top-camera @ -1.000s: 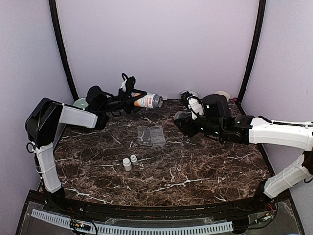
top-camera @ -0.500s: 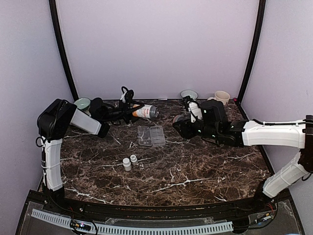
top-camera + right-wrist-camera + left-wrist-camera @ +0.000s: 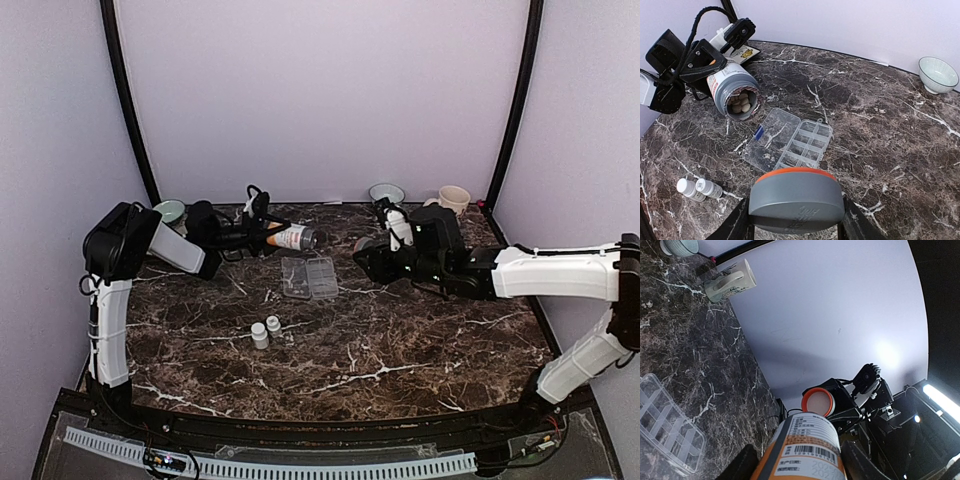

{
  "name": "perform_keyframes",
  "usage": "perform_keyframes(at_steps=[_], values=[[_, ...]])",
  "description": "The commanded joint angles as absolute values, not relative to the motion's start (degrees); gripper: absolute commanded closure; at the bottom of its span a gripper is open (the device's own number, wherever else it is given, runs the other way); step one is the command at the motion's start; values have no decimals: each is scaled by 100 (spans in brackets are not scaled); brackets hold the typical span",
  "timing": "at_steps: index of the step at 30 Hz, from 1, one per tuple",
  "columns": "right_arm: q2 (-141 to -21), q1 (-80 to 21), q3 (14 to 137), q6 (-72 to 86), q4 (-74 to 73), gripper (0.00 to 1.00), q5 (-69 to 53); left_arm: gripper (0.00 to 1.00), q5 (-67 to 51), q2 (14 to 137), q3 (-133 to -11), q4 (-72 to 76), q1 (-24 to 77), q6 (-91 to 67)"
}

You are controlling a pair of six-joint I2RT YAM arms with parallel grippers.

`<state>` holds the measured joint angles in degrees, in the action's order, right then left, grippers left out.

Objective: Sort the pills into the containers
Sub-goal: Pour the pill into the compartment of the pill container.

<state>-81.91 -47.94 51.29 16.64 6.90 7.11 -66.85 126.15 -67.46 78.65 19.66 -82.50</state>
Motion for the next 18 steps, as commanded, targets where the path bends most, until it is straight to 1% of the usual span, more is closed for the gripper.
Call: perform_keyframes(at_steps=[1,18], values=[[-8373,-4716,5208,1706,818,60,577,100,-6920,12741,-6908,7573,1866,-7677],[-8862,-4617,5564,1635,821,60,353,100,-6876,13075,-7494,5553,1843,-5944]])
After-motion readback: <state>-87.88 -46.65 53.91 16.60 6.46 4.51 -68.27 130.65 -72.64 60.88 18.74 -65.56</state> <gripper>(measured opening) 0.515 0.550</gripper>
